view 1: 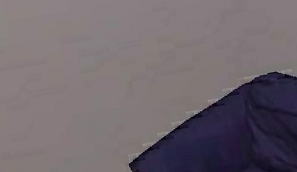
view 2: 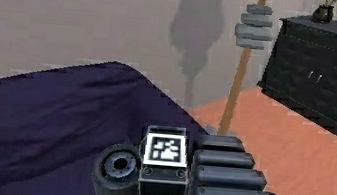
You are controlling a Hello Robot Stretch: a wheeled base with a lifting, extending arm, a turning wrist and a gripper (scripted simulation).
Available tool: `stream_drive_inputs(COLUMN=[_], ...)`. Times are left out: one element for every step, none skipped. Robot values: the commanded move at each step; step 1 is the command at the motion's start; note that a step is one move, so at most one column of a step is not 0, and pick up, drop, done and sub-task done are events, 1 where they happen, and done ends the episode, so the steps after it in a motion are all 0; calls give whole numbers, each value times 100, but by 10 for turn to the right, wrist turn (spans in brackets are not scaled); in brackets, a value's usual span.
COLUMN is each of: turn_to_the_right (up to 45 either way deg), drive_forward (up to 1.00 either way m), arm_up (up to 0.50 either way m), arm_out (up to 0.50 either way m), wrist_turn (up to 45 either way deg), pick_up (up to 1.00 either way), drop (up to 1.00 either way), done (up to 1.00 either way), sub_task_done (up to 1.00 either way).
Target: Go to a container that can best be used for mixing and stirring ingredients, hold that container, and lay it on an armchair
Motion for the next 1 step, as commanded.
stream_drive_inputs(turn_to_the_right=[-150], drive_forward=[0], arm_up=[0], arm_out=[0], wrist_turn=[0], pick_up=[0], drop=[0], done=[0], sub_task_done=[0])
